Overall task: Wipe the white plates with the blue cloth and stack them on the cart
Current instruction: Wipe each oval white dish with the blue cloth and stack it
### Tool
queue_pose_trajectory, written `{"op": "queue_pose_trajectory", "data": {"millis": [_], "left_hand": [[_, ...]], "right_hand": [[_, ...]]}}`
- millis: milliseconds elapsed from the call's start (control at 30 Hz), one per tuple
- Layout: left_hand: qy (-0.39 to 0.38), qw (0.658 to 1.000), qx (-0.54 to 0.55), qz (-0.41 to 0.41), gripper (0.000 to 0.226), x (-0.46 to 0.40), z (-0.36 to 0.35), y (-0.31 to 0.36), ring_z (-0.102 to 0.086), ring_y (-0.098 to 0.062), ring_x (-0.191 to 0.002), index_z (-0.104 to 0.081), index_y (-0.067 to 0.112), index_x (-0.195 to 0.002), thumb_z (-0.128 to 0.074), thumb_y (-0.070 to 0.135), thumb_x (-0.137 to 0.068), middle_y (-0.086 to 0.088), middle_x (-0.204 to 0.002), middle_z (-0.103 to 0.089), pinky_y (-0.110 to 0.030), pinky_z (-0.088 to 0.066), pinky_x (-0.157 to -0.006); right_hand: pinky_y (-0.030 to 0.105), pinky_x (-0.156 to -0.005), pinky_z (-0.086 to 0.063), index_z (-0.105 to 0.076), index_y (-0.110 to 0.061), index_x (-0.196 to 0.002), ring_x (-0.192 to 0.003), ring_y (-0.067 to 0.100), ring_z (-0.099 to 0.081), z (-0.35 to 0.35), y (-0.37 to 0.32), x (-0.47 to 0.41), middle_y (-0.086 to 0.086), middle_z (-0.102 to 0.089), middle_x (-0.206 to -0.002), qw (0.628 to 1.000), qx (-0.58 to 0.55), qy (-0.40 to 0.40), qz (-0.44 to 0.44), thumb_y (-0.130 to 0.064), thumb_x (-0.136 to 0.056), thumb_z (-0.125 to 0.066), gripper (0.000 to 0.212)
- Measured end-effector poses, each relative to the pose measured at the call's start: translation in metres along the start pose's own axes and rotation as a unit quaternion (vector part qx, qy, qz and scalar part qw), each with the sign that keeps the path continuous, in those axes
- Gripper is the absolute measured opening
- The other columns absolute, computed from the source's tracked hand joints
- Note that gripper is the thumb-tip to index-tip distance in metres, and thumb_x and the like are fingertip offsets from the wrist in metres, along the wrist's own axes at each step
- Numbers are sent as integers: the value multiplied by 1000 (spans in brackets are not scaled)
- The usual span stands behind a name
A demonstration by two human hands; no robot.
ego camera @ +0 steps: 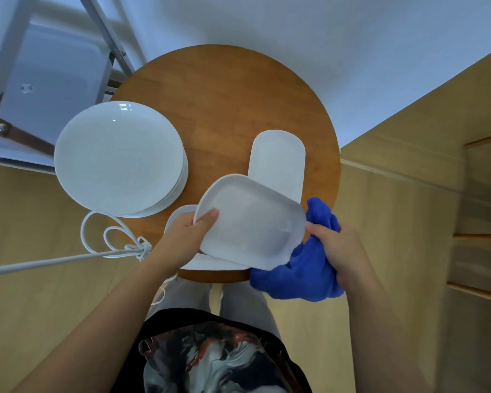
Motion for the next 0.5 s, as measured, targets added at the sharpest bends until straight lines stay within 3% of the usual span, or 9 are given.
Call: {"op": "queue_pose_trajectory", "data": {"millis": [133,200,300,367,433,500], "left_hand": [[-25,987,154,45,28,-3,8,-11,-71,-14,-84,-56,34,-108,-55,48,-84,11,-89,-73,-30,-57,-59],[-53,974,198,93,37,-5,8,-23,-70,-17,-87,-53,32,-116,-58,45,-82,7,-98,-72,-33,-57,-58],[-62,960,216,168,37,-8,10,-46,-66,-23,-96,-49,29,-122,-57,40,-88,-3,-110,-68,-38,-59,-62],[-43,978,123,161,30,-9,14,-57,-66,-19,-91,-50,28,-115,-54,45,-90,0,-101,-67,-31,-59,-59],[31,995,-17,98,29,-13,22,-63,-64,-13,-79,-53,24,-108,-49,48,-92,4,-91,-66,-22,-54,-52],[117,984,-129,36,36,-15,32,-68,-60,-14,-78,-55,18,-112,-48,48,-93,-1,-95,-66,-24,-49,-60]], "right_hand": [[31,-65,-52,-60,-19,-85,-76,14,-67,-5,0,0,-2,-70,-79,995,89,5,39,-31,-80,-71,17],[29,-63,-51,-61,-20,-85,-77,14,-67,-8,1,0,-4,-70,-79,994,99,-5,47,-25,-79,-71,13],[39,-69,-57,-63,-13,-86,-79,23,-68,-14,5,-2,3,-71,-80,994,99,-9,49,-9,-78,-67,10],[44,-73,-55,-61,-5,-87,-80,28,-67,-21,10,-5,11,-69,-82,992,121,0,48,-5,-76,-64,11],[44,-73,-54,-56,0,-84,-75,31,-63,-31,16,-10,18,-65,-81,986,160,5,49,-5,-77,-62,12],[40,-66,-50,-50,-3,-78,-69,26,-56,-45,20,-18,15,-58,-74,977,207,-4,56,-7,-78,-61,11]]}}
Point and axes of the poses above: each hand's wrist, its own x-axis away from the middle knuckle, its own z-axis out of the back of the hand, y = z × x, the point moved 6 cm from there along -x, towards the middle knuckle
